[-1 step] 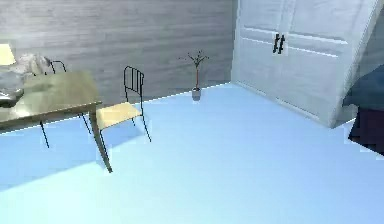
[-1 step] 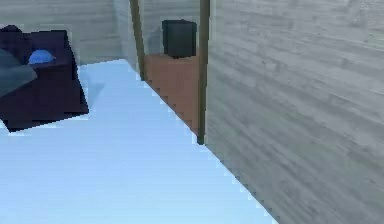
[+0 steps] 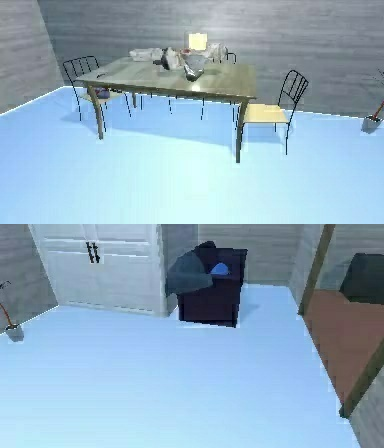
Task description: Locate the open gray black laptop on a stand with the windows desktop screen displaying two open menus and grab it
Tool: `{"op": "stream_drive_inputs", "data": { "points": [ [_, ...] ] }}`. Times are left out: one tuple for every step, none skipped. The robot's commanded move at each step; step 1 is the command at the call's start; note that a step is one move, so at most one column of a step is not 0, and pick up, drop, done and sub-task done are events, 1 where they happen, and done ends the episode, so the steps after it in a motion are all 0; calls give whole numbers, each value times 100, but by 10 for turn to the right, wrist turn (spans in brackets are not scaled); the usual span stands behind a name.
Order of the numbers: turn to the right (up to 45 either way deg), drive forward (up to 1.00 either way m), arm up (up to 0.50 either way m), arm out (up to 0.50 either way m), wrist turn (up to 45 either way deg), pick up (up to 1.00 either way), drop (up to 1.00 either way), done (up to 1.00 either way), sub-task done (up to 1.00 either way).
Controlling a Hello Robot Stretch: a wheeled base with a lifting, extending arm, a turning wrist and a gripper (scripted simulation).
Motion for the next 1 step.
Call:
{"op": "stream_drive_inputs", "data": {
  "points": [
    [-450, 0, 0, 0, 0, 0, 0, 0, 0]
  ]
}}
